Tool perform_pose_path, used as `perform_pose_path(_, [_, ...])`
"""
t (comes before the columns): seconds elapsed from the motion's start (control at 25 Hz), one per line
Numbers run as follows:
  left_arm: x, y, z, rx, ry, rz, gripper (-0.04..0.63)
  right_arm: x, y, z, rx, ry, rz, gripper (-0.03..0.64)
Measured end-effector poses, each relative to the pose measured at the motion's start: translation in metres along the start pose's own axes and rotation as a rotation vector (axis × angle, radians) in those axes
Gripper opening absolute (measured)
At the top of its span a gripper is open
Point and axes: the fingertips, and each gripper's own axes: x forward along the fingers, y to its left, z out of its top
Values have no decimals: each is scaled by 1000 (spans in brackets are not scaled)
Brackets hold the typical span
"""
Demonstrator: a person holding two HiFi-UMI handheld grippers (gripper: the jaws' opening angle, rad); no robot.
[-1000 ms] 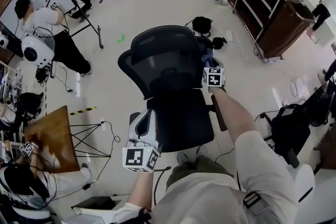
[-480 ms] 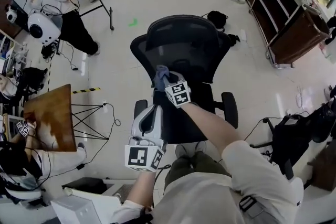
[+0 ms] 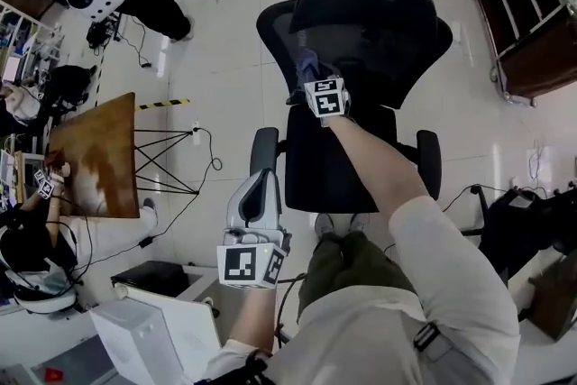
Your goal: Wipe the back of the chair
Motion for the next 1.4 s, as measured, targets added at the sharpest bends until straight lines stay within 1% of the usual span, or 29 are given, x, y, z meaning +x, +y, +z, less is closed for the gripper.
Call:
perform_pose_path(0.08, [0, -6, 6, 4, -2, -34, 54, -29, -48, -14, 26, -3, -80, 44])
perform_pose_path(0.2, [5, -22, 15, 5, -9, -97, 54, -85, -136, -46, 83, 24, -230, 44])
perform_pose_path(0.32, [21, -47, 23, 7, -17, -166, 54, -141, -221, -71, 115, 49, -360, 44])
perform_pose_path(0.4, [32, -67, 23, 6, -19, -214, 54, -170, -257, -72, 117, 26, -403, 44])
perform_pose_path(0.48, [41, -84, 17, 2, -12, -252, 54, -183, -270, -72, 130, 1, -399, 44])
perform_pose_path(0.52, [44, -92, 14, 3, -8, -268, 54, -185, -267, -71, 148, -14, -382, 44])
perform_pose_path(0.6, [47, -104, 14, 15, -4, -292, 54, -188, -243, -55, 167, -80, -314, 44])
perform_pose_path(0.68, [48, -105, 18, 23, -6, -290, 54, -188, -194, -37, 155, -141, -221, 44])
perform_pose_path(0.76, [49, -92, 18, 19, -9, -258, 54, -169, -126, -32, 137, -174, -110, 44])
perform_pose_path(0.88, [50, -64, 12, 12, -12, -198, 54, -105, -20, -45, 134, -149, 37, 45])
perform_pose_path(0.92, [51, -55, 9, 14, -13, -179, 54, -79, 5, -51, 138, -129, 69, 44])
perform_pose_path(1.0, [55, -36, 0, 25, -14, -138, 54, -25, 36, -63, 125, -90, 107, 44])
perform_pose_path(1.12, [52, -1, -19, 69, 0, -59, 54, 40, 48, -79, 82, -30, 116, 44])
perform_pose_path(1.2, [43, 29, -33, 84, 15, -3, 54, 61, 47, -90, 66, 2, 98, 44])
perform_pose_path(1.28, [44, 45, -48, 70, 40, 8, 54, 66, 28, -98, 65, 15, 51, 44])
perform_pose_path(1.4, [56, 53, -53, 57, 60, -15, 54, 50, -22, -106, 91, 31, -46, 44])
